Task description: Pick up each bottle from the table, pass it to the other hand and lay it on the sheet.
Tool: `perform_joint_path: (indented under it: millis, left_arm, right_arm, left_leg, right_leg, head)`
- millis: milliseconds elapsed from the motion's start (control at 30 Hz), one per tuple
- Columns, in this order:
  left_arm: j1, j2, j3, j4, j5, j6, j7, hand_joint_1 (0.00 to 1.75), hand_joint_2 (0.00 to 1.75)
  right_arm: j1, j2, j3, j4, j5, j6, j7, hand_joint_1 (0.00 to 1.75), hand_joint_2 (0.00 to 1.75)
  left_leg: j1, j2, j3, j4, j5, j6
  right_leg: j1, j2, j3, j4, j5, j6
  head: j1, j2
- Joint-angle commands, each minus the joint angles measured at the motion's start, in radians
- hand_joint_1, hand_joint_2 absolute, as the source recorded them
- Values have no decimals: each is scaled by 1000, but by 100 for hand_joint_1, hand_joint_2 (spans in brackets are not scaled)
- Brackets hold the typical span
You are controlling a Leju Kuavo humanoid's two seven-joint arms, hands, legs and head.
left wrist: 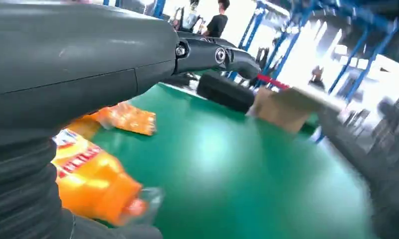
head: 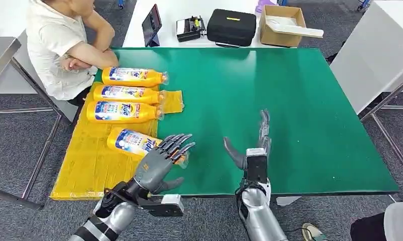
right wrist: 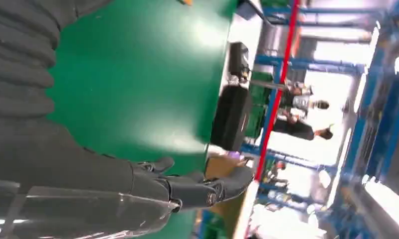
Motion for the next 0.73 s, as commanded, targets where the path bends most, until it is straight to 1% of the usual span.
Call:
perform_joint_path:
  millis: [33,67,100,133,167,200,233,267,300,333,367,400,433,467,500,533,567,600,633,667,700,733]
  left_arm:
    - [187,-136,169,-106,380,63,37,0,175]
    - [193,-149,173,-92,430,62,41,0,175]
    - [194,-153,171,-82,451,62,40,0,175]
    - [195,-166,176,-66,503,59,37,0,175]
    - [193,-172,178,-55,545,56,40,0,175]
    - [191,-173,177,-47,588,57,43,0,175]
    - [193,-175,182,-42,632,62,46,0,175]
    - [192,-173,181,-42,640,75,41,0,175]
    - [198,-178,185,-47,647,99,33,0,175]
    - [202,-181,188,-50,655,112,33,0,175]
    - [203,-179,187,-54,656,113,33,0,175]
    - [203,-179,187,-54,656,113,33,0,175]
    - [203,-179,187,-54,656,113,33,0,0]
    - [208,-182,192,-60,678,122,46,0,175]
    - [208,-181,190,-61,684,130,45,0,175]
    - [216,-187,196,-67,706,141,50,0,175]
    - [225,-184,194,-79,724,147,44,0,175]
    - [234,-185,190,-90,728,148,39,0,175]
    - [234,-172,172,-108,723,134,15,0,175]
    - [238,-168,172,-121,716,139,-8,0,175]
    - [243,-161,172,-138,715,140,-2,0,175]
    - [243,-161,172,-138,715,140,-2,0,175]
  right_arm:
    - [133,40,22,-181,53,-184,183,0,0]
    - [138,42,36,-178,95,-245,186,0,0]
    - [142,42,48,-178,115,-266,184,0,0]
    - [146,21,83,-180,178,-307,153,0,0]
    - [151,-5,117,-183,221,-312,141,0,175]
    - [160,-34,150,-190,246,-283,152,0,175]
    - [180,-48,156,-205,217,-253,150,0,175]
    - [196,-48,152,-218,190,-260,102,0,175]
    - [220,-35,132,-235,175,-303,73,0,175]
    - [228,-49,139,-234,203,-312,78,0,175]
    - [232,-53,137,-239,201,-313,80,0,175]
    - [232,-53,137,-239,201,-313,80,0,175]
    - [232,-53,137,-239,201,-313,80,0,175]
    - [239,-45,118,-248,224,-356,72,0,175]
    - [247,-33,91,-253,255,-356,72,0,175]
    - [260,-35,82,-262,247,-356,97,0,175]
    - [273,-44,73,-282,209,-344,126,0,175]
    - [281,-53,68,-293,207,-346,125,0,175]
    - [286,-65,68,-297,239,-350,132,0,175]
    - [288,-67,67,-301,239,-343,139,0,175]
    - [290,-69,65,-308,238,-340,143,0,175]
    - [290,-69,65,-308,238,-340,143,0,175]
  left_leg:
    - [1,2,3,1,-3,-1]
    - [2,2,6,1,-5,-1]
    - [0,1,3,0,-4,-2]
    - [2,2,5,1,-6,-2]
    - [1,2,3,0,-4,-2]
    - [1,3,5,1,-6,-2]
    - [1,1,2,0,-4,-2]
    - [2,2,5,1,-6,-2]
    - [1,1,4,0,-5,-2]
    - [1,-1,2,-1,-4,-2]
    - [2,-1,5,0,-6,-3]
    - [1,-1,2,0,-4,-2]
    - [2,1,5,0,-6,-2]
    - [2,2,7,1,-8,-3]
    - [2,3,5,1,-7,-2]
    - [1,1,2,0,-5,-2]
    - [2,1,5,0,-6,-2]
    - [1,1,3,0,-5,-2]
    - [2,2,6,1,-7,-2]
    - [1,1,4,0,-6,-2]
    - [1,0,2,0,-5,-2]
    - [1,1,4,0,-6,-2]
  right_leg:
    - [2,0,3,-1,-3,-4]
    - [2,0,6,-1,-4,-5]
    - [1,0,3,-1,-3,-4]
    - [2,0,6,-1,-5,-6]
    - [1,1,3,-1,-4,-5]
    - [2,1,6,-1,-5,-6]
    - [2,1,2,-1,-3,-4]
    - [2,1,5,-1,-4,-6]
    - [2,0,3,-1,-4,-6]
    - [1,-2,2,-1,-3,-5]
    - [3,-3,5,-2,-5,-7]
    - [1,-2,2,-2,-4,-5]
    - [3,-1,5,-2,-5,-7]
    - [3,0,7,-2,-6,-8]
    - [3,1,5,-1,-4,-7]
    - [1,0,2,-1,-3,-5]
    - [2,0,4,-1,-5,-6]
    - [2,-1,3,-1,-4,-5]
    - [3,0,5,-1,-5,-7]
    - [2,-1,3,-1,-4,-6]
    - [1,-1,1,-1,-3,-5]
    - [2,0,4,-1,-4,-6]
  head:
    - [0,0]
    - [0,0]
    - [0,0]
    - [0,0]
    - [0,0]
    - [0,0]
    - [0,0]
    - [0,0]
    - [0,0]
    - [0,0]
    - [0,0]
    - [0,0]
    - [0,0]
    - [0,0]
    - [0,0]
    - [0,0]
    - [0,0]
    - [0,0]
    - [0,0]
    - [0,0]
    - [0,0]
    - [0,0]
